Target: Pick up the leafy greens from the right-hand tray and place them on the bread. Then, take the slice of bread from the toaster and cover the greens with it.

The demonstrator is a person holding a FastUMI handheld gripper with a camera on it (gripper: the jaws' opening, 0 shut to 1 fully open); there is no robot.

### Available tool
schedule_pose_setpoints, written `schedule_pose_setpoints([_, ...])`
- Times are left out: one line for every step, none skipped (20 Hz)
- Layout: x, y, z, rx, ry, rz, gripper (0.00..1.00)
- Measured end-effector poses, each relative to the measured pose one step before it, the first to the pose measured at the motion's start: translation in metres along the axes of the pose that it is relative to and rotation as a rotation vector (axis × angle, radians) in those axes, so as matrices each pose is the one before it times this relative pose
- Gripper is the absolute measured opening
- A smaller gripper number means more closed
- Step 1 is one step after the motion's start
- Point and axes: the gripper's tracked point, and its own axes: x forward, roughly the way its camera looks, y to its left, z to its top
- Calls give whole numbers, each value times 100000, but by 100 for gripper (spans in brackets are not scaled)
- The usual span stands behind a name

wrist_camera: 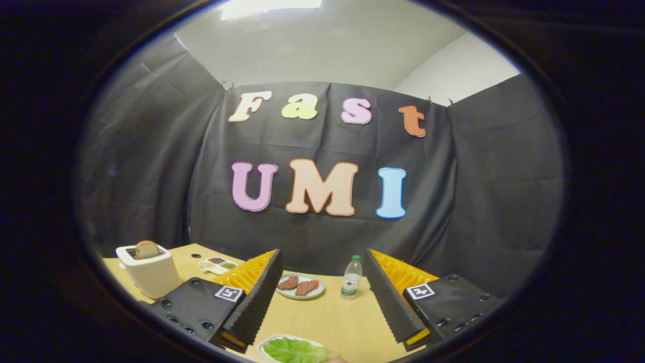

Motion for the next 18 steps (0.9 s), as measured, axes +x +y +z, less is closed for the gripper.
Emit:
schedule_pose_setpoints([34, -106, -279, -855, 903, 1142, 100])
schedule_pose_setpoints([50, -72, -203, -718, 744, 1241, 100])
schedule_pose_setpoints([99, -21, -376, -633, 955, 1540, 100])
schedule_pose_setpoints([90, 53, -377, -662, 1204, 1768, 100])
schedule_pose_setpoints([143, -12, -438, -653, 1319, 1866, 100])
schedule_pose_setpoints([181, 153, -429, -707, 1434, 2063, 100])
schedule_pose_setpoints([192, 75, -417, -731, 1356, 2030, 100])
schedule_pose_setpoints([157, 82, -311, -511, 1255, 2170, 100])
schedule_pose_setpoints([48, 128, -425, -343, 1263, 2122, 100])
schedule_pose_setpoints([218, 189, -357, -444, 1426, 2212, 100])
schedule_pose_setpoints([188, 59, -457, -544, 1307, 2118, 100])
schedule_pose_setpoints([290, 206, -425, -790, 1350, 2282, 100])
schedule_pose_setpoints([117, 205, -418, -1036, 1361, 2012, 100])
schedule_pose_setpoints([340, 133, -412, -983, 1202, 1869, 100])
schedule_pose_setpoints([280, 138, -487, -739, 1256, 1945, 100])
schedule_pose_setpoints([250, 219, -468, -697, 1322, 1935, 100])
schedule_pose_setpoints([214, 166, -623, -948, 1282, 1644, 100])
schedule_pose_setpoints([280, 188, -492, -1075, 1550, 1562, 100])
